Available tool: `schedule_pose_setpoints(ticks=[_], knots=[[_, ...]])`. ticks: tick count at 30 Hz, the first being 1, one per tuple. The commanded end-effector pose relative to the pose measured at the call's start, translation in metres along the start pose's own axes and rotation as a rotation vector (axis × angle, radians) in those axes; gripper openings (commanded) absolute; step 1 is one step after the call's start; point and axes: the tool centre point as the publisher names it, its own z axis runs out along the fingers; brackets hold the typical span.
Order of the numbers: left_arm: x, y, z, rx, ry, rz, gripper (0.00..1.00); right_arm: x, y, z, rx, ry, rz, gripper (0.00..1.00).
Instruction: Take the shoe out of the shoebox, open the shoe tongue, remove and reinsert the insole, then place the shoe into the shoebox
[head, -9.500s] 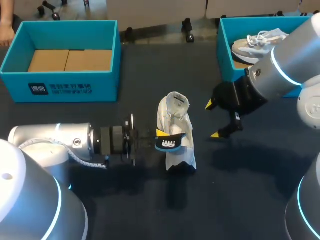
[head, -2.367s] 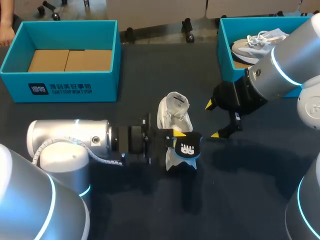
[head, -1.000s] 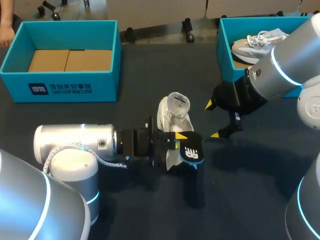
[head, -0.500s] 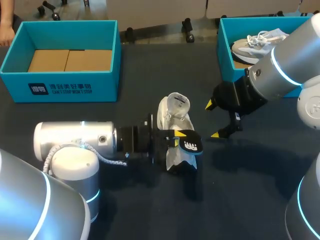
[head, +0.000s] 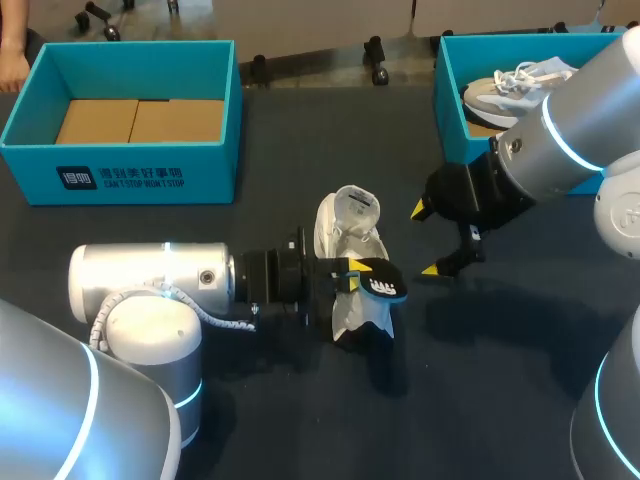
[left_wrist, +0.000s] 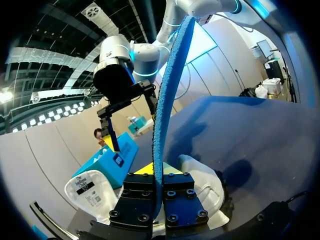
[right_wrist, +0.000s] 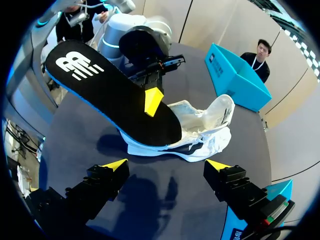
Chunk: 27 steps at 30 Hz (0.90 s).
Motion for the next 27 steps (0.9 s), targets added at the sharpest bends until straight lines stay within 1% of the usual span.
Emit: schedule_pose_setpoints(ticks=[1,17,24,27], knots=[[-0.001,0.004,0.002,-0.015,0.003,-0.001,0.00,0.001,0.000,0.000,-0.001,-0.001,-0.001,1.00],[-0.006,0.017,0.002,-0.055,-0.023,-0.004,0.00,0.001,0.000,0.000,-0.001,-0.001,-0.001,1.00],[-0.004,0.019,-0.004,-0.064,-0.022,-0.009,0.00,0.001,0.000,0.000,-0.001,-0.001,-0.001,1.00],[-0.003,0.017,-0.007,-0.061,-0.020,-0.014,0.00,0.001,0.000,0.000,-0.001,-0.001,-0.001,1.00]])
